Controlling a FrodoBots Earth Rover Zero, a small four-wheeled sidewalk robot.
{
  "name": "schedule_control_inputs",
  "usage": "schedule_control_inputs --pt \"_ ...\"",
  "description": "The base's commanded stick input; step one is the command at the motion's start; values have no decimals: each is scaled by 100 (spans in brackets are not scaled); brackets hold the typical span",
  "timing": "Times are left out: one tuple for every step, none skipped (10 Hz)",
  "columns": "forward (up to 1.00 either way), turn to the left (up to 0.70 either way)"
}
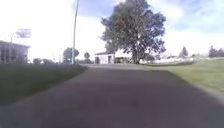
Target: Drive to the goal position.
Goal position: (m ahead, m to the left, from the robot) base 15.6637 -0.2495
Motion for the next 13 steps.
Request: schedule_control_inputs --pt "70 0" --pt "70 -2" --pt "70 -5" --pt "70 -22" --pt "70 -21" --pt "70 -20" --pt "70 -13" --pt "70 -11" --pt "70 0" --pt "70 0" --pt "70 0" --pt "70 0" --pt "70 0"
